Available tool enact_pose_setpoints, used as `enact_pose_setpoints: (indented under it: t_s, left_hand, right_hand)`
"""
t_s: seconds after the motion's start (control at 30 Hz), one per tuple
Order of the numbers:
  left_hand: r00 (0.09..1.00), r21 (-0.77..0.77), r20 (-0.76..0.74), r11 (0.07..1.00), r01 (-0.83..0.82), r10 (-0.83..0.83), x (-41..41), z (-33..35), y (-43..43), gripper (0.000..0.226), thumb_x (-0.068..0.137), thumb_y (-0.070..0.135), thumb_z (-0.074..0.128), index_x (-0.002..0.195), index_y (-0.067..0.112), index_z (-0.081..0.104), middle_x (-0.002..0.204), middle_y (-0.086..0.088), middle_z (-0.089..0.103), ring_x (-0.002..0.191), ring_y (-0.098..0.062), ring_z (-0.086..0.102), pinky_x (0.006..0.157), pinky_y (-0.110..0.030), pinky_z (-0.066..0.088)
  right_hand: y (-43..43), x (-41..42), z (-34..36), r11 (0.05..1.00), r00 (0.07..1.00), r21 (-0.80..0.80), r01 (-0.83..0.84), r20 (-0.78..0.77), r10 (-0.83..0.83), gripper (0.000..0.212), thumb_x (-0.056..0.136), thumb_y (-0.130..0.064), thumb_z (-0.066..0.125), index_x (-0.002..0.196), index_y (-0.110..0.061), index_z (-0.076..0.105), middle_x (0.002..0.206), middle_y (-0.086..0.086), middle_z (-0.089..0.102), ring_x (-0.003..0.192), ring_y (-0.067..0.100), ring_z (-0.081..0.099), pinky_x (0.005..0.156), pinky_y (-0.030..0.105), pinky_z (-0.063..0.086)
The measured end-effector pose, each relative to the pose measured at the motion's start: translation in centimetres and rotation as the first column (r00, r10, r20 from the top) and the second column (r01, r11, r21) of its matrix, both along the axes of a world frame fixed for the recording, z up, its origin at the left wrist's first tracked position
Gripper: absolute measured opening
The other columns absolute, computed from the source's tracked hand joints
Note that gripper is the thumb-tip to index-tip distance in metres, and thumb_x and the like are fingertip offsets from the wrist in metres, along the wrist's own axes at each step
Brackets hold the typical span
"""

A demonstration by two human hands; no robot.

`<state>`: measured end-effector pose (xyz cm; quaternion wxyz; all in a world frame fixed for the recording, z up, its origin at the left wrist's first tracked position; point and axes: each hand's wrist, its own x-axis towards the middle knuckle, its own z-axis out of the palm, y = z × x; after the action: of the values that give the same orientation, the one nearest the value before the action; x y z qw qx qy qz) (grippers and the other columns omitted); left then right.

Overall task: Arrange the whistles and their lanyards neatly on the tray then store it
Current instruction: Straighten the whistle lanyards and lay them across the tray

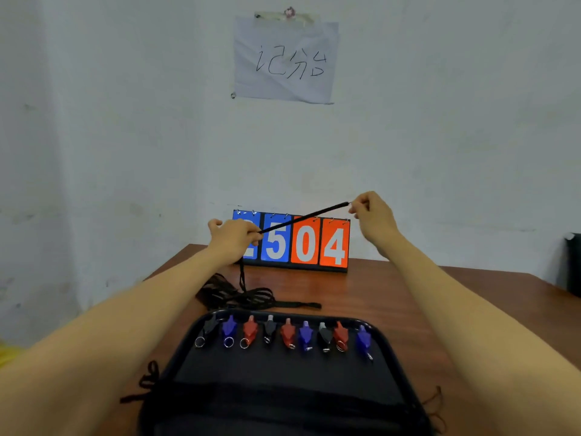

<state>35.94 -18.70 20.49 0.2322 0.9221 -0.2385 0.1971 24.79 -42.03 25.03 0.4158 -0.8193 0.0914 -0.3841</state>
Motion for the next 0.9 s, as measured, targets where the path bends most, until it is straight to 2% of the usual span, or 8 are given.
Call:
enact_pose_setpoints:
  t_s: [0.1, 0.2, 0.33, 0.43, 0.57, 0.7, 0.8, 0.9]
  left_hand:
    - [0.998, -0.026, 0.047, 0.999, -0.040, 0.041, -0.8, 0.7, 0.4, 0.031, 0.099, 0.023, 0.037, 0.109, 0.026, 0.066, 0.090, 0.011, 0.066, 0.091, -0.011, 0.052, 0.097, -0.038, 0.021]
    - [0.995, -0.114, 0.066, 0.992, -0.062, 0.070, -1.7, 1.8, 1.1, 0.029, 0.098, 0.023, 0.040, 0.109, 0.023, 0.066, 0.107, 0.004, 0.067, 0.102, -0.016, 0.053, 0.096, -0.038, 0.021]
    - [0.993, -0.146, 0.058, 0.985, -0.089, 0.098, -3.2, 2.9, 2.4, 0.030, 0.098, 0.022, 0.038, 0.109, 0.022, 0.066, 0.105, 0.003, 0.068, 0.095, -0.014, 0.049, 0.094, -0.038, 0.021]
    - [0.994, -0.103, 0.022, 0.989, -0.104, 0.107, -4.5, 2.7, 3.6, 0.029, 0.099, 0.025, 0.039, 0.115, 0.023, 0.063, 0.110, 0.002, 0.067, 0.105, -0.016, 0.052, 0.097, -0.038, 0.020]
    - [0.994, -0.022, -0.043, 0.995, -0.101, 0.100, -6.8, 1.0, 5.3, 0.033, 0.098, 0.017, 0.037, 0.120, 0.028, 0.060, 0.116, 0.006, 0.065, 0.114, -0.018, 0.051, 0.096, -0.037, 0.021]
    - [0.992, -0.121, -0.090, 0.987, -0.102, 0.092, -9.0, -1.2, 7.3, 0.016, 0.096, 0.029, 0.045, 0.103, 0.026, 0.059, 0.097, 0.007, 0.066, 0.096, -0.015, 0.052, 0.098, -0.037, 0.021]
    - [0.990, -0.129, -0.099, 0.985, -0.113, 0.100, -10.4, -2.6, 9.3, 0.014, 0.093, 0.038, 0.051, 0.094, 0.029, 0.063, 0.090, 0.008, 0.065, 0.094, -0.015, 0.054, 0.096, -0.037, 0.026]
    - [0.983, -0.126, -0.178, 0.990, -0.066, 0.043, -11.0, -4.9, 12.0, 0.017, 0.094, 0.030, 0.051, 0.097, 0.033, 0.068, 0.102, 0.009, 0.069, 0.106, -0.017, 0.057, 0.102, -0.041, 0.034]
  right_hand:
    - [-2.3, -1.9, 0.1, 0.991, 0.998, 0.123, 0.051, 0.020, -0.054, 0.010, 0.098, -0.013, 0.039, 0.098, -0.011, 0.048, 0.097, 0.002, 0.058, 0.090, 0.017, 0.052, 0.062, 0.017, 0.040]
    - [-3.8, -3.9, 0.5, 0.975, 0.993, 0.202, 0.094, 0.048, -0.106, 0.010, 0.098, -0.014, 0.040, 0.099, -0.009, 0.049, 0.097, 0.004, 0.058, 0.089, 0.017, 0.052, 0.062, 0.018, 0.040]
    - [-4.8, -6.7, 0.8, 0.958, 0.988, 0.260, 0.118, 0.063, -0.139, 0.010, 0.098, -0.015, 0.042, 0.099, -0.009, 0.050, 0.098, 0.004, 0.059, 0.087, 0.017, 0.053, 0.063, 0.019, 0.041]
    - [-4.9, -8.5, 0.0, 0.967, 0.993, 0.228, 0.114, -0.008, -0.115, 0.011, 0.097, -0.015, 0.044, 0.100, -0.008, 0.052, 0.098, 0.005, 0.061, 0.084, 0.017, 0.054, 0.066, 0.024, 0.042]
    - [-4.3, -10.8, -2.3, 0.976, 0.987, 0.177, 0.129, -0.113, -0.111, 0.013, 0.097, -0.016, 0.044, 0.100, -0.007, 0.053, 0.098, 0.005, 0.061, 0.087, 0.019, 0.055, 0.068, 0.028, 0.044]
    - [-3.7, -13.1, -4.3, 0.972, 0.974, 0.177, 0.154, -0.194, -0.119, 0.014, 0.096, -0.017, 0.047, 0.085, -0.010, 0.053, 0.095, 0.008, 0.063, 0.083, 0.022, 0.056, 0.081, 0.039, 0.048]
    - [-2.9, -15.1, -5.5, 0.986, 0.953, 0.108, 0.130, -0.287, -0.094, 0.017, 0.095, -0.016, 0.048, 0.081, -0.012, 0.055, 0.090, 0.006, 0.061, 0.083, 0.021, 0.055, 0.076, 0.035, 0.045]
    - [-2.1, -17.0, -7.3, 0.995, 0.912, 0.048, 0.083, -0.405, -0.056, 0.014, 0.095, -0.016, 0.049, 0.090, -0.009, 0.061, 0.094, 0.006, 0.061, 0.089, 0.021, 0.055, 0.077, 0.031, 0.043]
